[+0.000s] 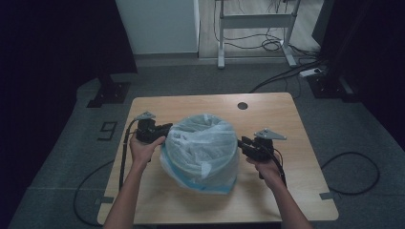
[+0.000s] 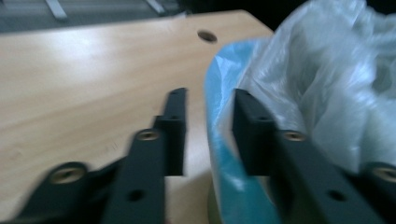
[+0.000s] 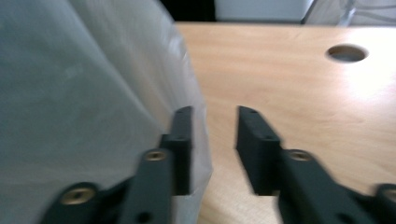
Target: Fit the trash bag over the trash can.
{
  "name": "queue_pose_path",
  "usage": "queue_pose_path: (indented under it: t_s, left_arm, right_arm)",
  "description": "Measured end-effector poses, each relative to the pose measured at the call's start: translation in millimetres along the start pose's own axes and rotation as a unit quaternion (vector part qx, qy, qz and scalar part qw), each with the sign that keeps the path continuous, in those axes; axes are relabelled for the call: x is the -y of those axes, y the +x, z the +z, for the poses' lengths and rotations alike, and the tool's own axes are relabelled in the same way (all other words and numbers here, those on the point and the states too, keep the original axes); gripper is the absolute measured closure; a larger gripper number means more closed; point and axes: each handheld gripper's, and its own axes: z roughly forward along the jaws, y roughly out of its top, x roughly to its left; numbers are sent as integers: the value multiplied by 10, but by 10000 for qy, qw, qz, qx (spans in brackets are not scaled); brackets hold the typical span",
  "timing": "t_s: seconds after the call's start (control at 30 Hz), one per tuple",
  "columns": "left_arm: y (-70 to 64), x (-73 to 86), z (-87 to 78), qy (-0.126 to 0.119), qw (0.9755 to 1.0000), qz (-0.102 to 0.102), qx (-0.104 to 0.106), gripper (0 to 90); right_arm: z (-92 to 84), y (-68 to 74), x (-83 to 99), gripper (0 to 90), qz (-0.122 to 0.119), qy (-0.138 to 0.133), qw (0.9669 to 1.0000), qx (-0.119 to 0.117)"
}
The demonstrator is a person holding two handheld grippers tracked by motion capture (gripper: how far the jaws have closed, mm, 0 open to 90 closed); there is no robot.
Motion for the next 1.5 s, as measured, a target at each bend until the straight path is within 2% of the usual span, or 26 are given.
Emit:
queue_pose_path:
  t_s: [0.1, 0.17, 0.37, 0.53, 0.63, 0.73, 0.8, 0.9, 0.97, 1.1, 1.13, 1.23, 1.27, 1.3, 1.33, 1.43, 1.47, 1.5]
  left_arm:
    - [16, -6, -85, -226, 9997, 34, -87, 475]
    - [13, -9, -149, -330, 9993, 105, -114, 409]
    - [-53, -27, -362, -562, 9976, 395, 22, 367]
    - [-215, -100, -521, -574, 9944, 852, 256, 369]
    - [-335, -171, -593, -567, 9914, 1046, 545, 369]
    - [-448, -251, -608, -434, 9878, 1219, 865, 368]
    - [-527, -296, -585, -303, 9855, 1377, 942, 372]
    - [-646, -350, -498, -16, 9804, 1658, 1065, 408]
    - [-731, -380, -413, 259, 9754, 1877, 1127, 444]
    - [-878, -433, -227, 861, 9642, 2263, 1082, 524]
    - [-909, -446, -186, 985, 9611, 2327, 1115, 554]
    - [-993, -494, -86, 1201, 9553, 2440, 1164, 608]
    - [-1036, -517, -36, 1328, 9520, 2476, 1211, 630]
    - [-1036, -517, -36, 1328, 9520, 2476, 1211, 661]
    - [-1085, -531, 34, 1536, 9474, 2555, 1161, 673]
    - [-1153, -527, 142, 1904, 9373, 2697, 1114, 707]
    - [-1169, -521, 169, 1986, 9352, 2717, 1106, 710]
    - [-1169, -521, 169, 1986, 9352, 2717, 1106, 712]
  right_arm:
    - [-99, -14, -26, 531, 74, -216, 9997, 3]
    - [-167, -20, -30, 504, 73, -335, 9994, -37]
    - [-377, -29, -7, 415, 4, -548, 9982, -253]
    - [-556, -49, 64, 403, -98, -580, 9976, -364]
    - [-663, -67, 136, 403, -128, -586, 9974, -402]
    - [-771, -97, 228, 403, -141, -604, 9974, -370]
    - [-842, -119, 301, 404, -110, -613, 9974, -373]
    - [-954, -148, 414, 410, -79, -652, 9972, -371]
    - [-1014, -161, 459, 415, -59, -672, 9970, -376]
    - [-1118, -174, 540, 419, -17, -757, 9963, -408]
    - [-1133, -173, 558, 421, 5, -767, 9961, -427]
    - [-1153, -167, 604, 424, 5, -750, 9961, -465]
    - [-1153, -162, 611, 425, -1, -728, 9963, -462]
    - [-1153, -162, 611, 425, -1, -728, 9963, -462]
    - [-1159, -168, 612, 431, 30, -744, 9961, -482]
    - [-1163, -161, 610, 432, 26, -745, 9960, -499]
    - [-1164, -157, 612, 433, 24, -742, 9960, -505]
    - [-1164, -157, 612, 433, 24, -742, 9960, -505]
